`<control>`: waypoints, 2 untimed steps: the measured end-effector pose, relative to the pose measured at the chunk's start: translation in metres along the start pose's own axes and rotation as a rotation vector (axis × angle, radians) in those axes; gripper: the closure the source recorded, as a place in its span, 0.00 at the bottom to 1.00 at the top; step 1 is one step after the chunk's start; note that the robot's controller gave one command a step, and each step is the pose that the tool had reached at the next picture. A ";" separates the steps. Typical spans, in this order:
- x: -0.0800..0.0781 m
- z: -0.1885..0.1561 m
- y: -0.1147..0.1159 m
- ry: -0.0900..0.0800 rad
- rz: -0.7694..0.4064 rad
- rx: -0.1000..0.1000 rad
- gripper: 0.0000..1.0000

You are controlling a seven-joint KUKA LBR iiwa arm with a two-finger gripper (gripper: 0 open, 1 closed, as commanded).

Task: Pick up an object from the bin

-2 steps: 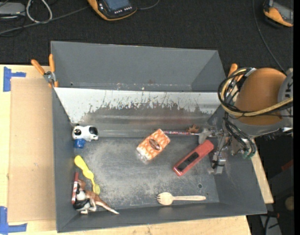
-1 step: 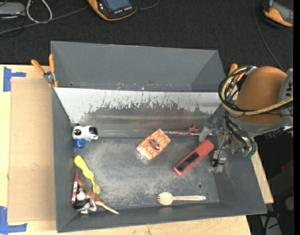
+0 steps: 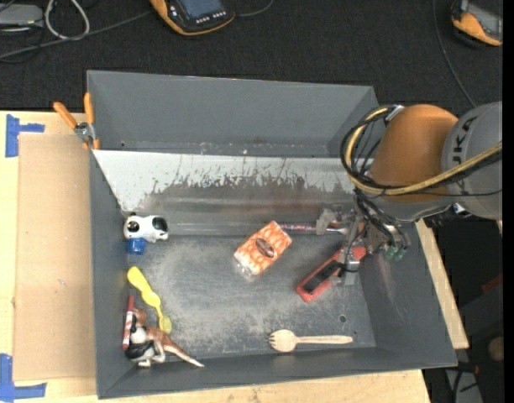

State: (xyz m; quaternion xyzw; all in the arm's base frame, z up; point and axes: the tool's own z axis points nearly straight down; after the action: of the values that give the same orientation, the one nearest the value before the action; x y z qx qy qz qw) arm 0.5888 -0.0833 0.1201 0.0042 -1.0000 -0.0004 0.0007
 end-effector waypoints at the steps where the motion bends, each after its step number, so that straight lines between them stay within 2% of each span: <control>1: -0.002 0.009 0.004 0.002 0.000 -0.003 0.00; 2: 0.004 0.040 0.006 0.002 0.142 0.000 0.00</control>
Offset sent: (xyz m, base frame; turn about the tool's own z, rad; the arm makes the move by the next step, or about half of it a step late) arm -0.0066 0.0105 -0.0501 0.1524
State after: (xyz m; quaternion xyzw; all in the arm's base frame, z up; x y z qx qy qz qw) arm 0.5848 -0.0776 0.0801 -0.0670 -0.9978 -0.0004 0.0018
